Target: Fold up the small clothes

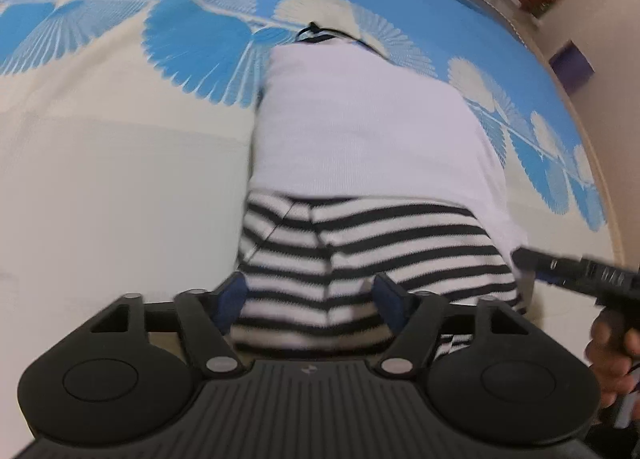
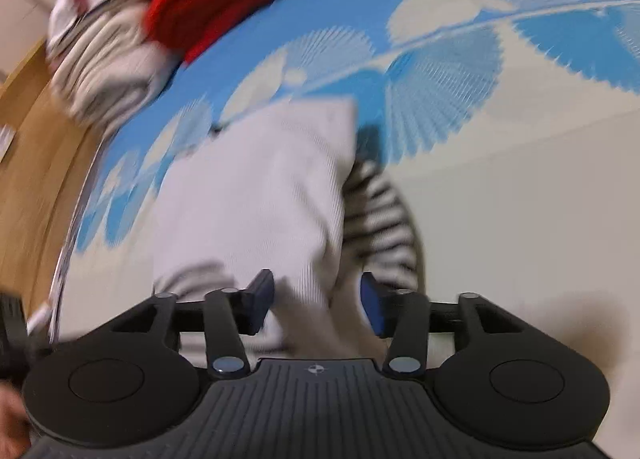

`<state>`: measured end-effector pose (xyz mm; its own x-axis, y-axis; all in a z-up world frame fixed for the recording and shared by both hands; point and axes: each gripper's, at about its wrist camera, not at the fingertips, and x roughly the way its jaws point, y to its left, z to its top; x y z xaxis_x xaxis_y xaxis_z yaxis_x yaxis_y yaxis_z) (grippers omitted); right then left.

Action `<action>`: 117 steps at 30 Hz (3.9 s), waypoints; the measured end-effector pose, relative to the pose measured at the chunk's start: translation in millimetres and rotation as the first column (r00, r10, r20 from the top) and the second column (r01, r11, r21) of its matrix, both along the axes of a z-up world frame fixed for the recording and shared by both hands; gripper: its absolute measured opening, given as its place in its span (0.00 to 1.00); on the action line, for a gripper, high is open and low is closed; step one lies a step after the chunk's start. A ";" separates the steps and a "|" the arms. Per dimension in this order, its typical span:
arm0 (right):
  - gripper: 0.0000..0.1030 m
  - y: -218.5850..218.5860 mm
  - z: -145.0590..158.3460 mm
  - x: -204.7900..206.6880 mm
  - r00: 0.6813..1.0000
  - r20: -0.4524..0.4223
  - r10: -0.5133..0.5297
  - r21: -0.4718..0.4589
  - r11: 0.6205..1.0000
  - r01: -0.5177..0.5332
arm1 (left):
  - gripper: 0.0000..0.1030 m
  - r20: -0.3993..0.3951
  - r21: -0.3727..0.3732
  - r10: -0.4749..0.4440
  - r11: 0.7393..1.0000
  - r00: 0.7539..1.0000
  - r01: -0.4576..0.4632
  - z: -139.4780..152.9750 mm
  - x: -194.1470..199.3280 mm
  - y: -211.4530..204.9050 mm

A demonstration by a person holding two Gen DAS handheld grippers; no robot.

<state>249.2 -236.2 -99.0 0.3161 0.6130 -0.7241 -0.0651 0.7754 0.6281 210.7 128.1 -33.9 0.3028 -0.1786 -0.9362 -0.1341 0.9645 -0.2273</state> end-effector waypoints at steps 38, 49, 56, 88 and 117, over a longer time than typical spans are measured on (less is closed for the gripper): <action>0.06 11.1 -9.7 -22.3 0.984 -0.058 0.170 -0.088 0.981 -0.175 | 0.34 0.008 0.002 -0.076 0.997 0.997 0.076 -10.7 -8.2 18.1; 0.07 3.6 10.8 -34.7 0.992 -0.014 0.123 -0.365 0.923 -0.119 | 0.63 0.007 0.214 -0.198 0.958 0.980 0.192 13.0 -31.2 8.4; 0.56 -26.5 102.6 -89.9 0.934 0.353 -0.056 -0.417 0.884 0.210 | 0.89 0.345 0.392 -0.242 0.915 0.907 0.096 106.2 -94.8 -15.9; 0.81 52.2 108.9 -212.0 0.895 0.446 -0.010 -0.329 0.928 0.174 | 0.99 0.343 0.351 -0.098 0.936 0.934 -0.031 83.5 -169.8 -95.7; 0.81 64.9 105.3 -207.7 0.898 0.439 0.021 -0.350 0.925 0.149 | 0.99 0.345 0.323 -0.105 0.946 0.933 -0.013 81.8 -167.2 -98.7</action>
<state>41.5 -171.3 6.3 0.6747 0.2989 -0.6749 -0.2027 0.9542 0.2200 43.5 29.5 47.8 0.6223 0.0852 -0.7782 -0.0554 0.9964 0.0647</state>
